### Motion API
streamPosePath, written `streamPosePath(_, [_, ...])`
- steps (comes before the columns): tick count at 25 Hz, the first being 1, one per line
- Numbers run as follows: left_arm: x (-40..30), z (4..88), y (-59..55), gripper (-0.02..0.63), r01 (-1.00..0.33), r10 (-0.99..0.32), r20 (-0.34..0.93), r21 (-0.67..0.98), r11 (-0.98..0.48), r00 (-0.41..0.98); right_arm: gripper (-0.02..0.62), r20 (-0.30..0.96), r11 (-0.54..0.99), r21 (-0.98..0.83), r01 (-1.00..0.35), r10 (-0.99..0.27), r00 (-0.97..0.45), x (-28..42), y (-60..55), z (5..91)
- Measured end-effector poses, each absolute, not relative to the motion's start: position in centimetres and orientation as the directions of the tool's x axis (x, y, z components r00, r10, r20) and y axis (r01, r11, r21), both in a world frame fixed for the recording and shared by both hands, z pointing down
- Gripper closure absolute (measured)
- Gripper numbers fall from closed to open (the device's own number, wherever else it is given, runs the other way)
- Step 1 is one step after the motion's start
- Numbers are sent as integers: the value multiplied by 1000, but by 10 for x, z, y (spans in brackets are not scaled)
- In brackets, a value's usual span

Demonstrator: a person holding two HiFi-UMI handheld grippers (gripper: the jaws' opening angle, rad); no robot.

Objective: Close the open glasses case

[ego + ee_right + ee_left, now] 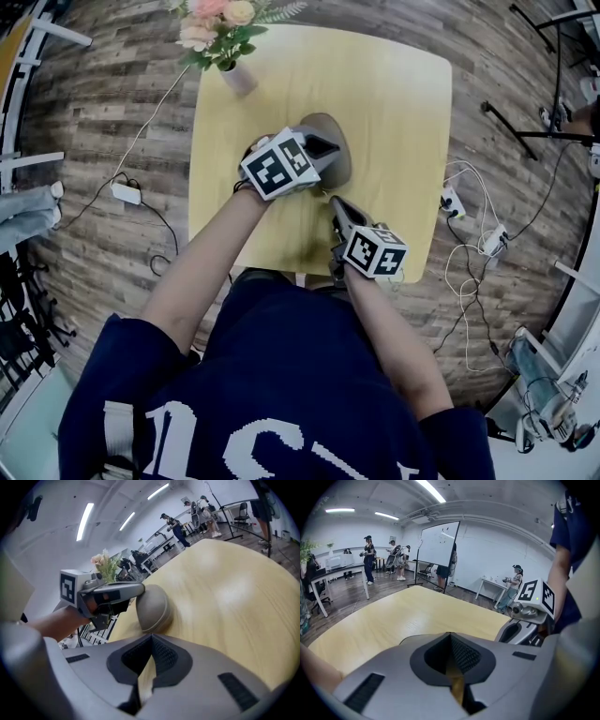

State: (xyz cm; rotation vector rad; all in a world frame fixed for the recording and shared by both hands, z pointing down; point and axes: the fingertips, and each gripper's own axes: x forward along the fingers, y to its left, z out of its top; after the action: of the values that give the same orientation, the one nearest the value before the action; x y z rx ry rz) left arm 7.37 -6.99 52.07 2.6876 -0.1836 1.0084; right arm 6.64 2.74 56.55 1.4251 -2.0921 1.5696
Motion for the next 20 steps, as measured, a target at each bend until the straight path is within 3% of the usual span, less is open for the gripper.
streamPosePath(3, [74, 520, -71, 594, -214, -26, 660, 206, -955, 751, 572, 627, -29, -654, -756, -580, -520, 87, 27, 571])
streamPosePath(6, [73, 520, -71, 594, -218, -31, 661, 204, -954, 750, 562, 614, 54, -657, -752, -541, -575, 75, 25, 569])
streamPosePath(8, [74, 521, -71, 594, -222, -34, 661, 202, -954, 750, 461, 606, 116, -658, -744, -505, -614, 56, 25, 567])
streamPosePath(11, [74, 521, -70, 594, -222, -36, 664, 198, -955, 747, 468, 634, 154, -621, -768, -478, -608, 41, 23, 569])
streamPosePath(14, [75, 519, -70, 594, -223, -38, 666, 195, -955, 745, 564, 652, 155, -595, -789, -481, -586, 42, 19, 570])
streamPosePath(20, [74, 520, -69, 594, -184, -19, 675, 174, -967, 737, 572, 645, 213, -580, -786, -469, -603, 47, 20, 568])
